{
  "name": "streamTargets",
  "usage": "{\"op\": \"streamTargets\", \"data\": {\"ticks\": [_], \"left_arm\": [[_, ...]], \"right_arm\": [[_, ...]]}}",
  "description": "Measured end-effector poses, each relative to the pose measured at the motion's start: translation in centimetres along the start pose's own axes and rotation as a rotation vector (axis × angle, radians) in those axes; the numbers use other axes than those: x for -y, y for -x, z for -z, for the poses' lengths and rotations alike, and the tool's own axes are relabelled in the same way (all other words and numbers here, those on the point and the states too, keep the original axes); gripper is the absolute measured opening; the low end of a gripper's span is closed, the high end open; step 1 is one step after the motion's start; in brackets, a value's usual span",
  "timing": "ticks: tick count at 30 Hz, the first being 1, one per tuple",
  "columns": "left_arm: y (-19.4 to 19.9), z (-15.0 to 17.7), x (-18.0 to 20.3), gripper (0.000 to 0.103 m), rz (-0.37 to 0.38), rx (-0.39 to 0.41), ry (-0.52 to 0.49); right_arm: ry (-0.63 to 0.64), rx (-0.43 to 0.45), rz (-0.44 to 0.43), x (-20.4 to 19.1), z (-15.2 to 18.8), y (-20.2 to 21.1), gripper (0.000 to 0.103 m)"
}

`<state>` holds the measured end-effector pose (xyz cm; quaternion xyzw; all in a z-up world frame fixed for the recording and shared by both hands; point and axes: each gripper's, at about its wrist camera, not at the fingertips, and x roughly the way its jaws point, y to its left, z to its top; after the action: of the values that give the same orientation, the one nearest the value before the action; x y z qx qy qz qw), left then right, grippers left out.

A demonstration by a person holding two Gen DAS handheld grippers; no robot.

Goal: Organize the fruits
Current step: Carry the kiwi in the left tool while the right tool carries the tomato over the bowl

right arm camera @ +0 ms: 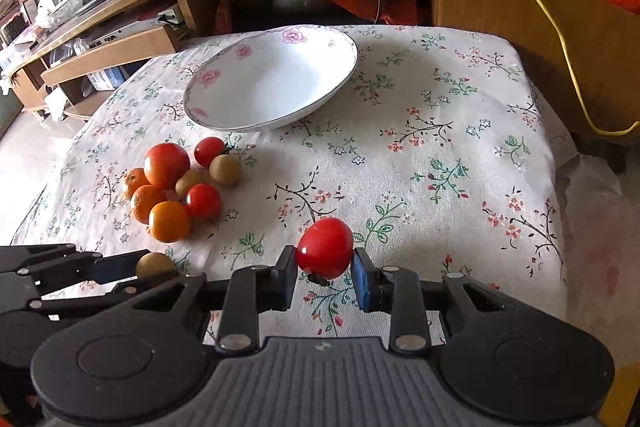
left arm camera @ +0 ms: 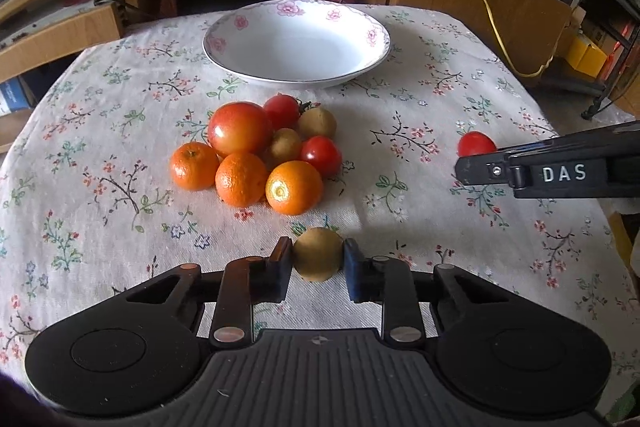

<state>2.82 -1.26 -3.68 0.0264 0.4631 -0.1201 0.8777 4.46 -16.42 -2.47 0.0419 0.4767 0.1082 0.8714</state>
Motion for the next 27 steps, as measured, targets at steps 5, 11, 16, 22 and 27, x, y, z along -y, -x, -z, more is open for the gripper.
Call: {"op": "streamTargets", "data": {"ticks": [5,11,16,22,27], "left_arm": [[0.5,0.0,-0.4,0.034,0.016,0.004,0.02],[1.4,-1.3,-1.0,0.034,0.028,0.04,0.051],[1.0,-3.7,-1.5,0.034,0.02,0.07,0.053],[-0.2,-7.4,-2.1,0.034,0.017,0.105,0.056],[-1.8,-9.3,-2.5,0.034,0.005,0.106,0.049]], "right_arm": [[0.032,0.019,-0.004,-1.3,-0.3,0.7,0.029],[0.052,0.039,-0.017,-2.5,-1.4,0.9,0.029],[0.069,0.054,-0.038,-3.4,-2.8,0.5,0.029],[0.063,0.072,-0.043,-3.3,-5.2,-0.4,0.029],[0.054,0.075,-0.046,-3.0,-7.4,-1.8,0.029]]}}
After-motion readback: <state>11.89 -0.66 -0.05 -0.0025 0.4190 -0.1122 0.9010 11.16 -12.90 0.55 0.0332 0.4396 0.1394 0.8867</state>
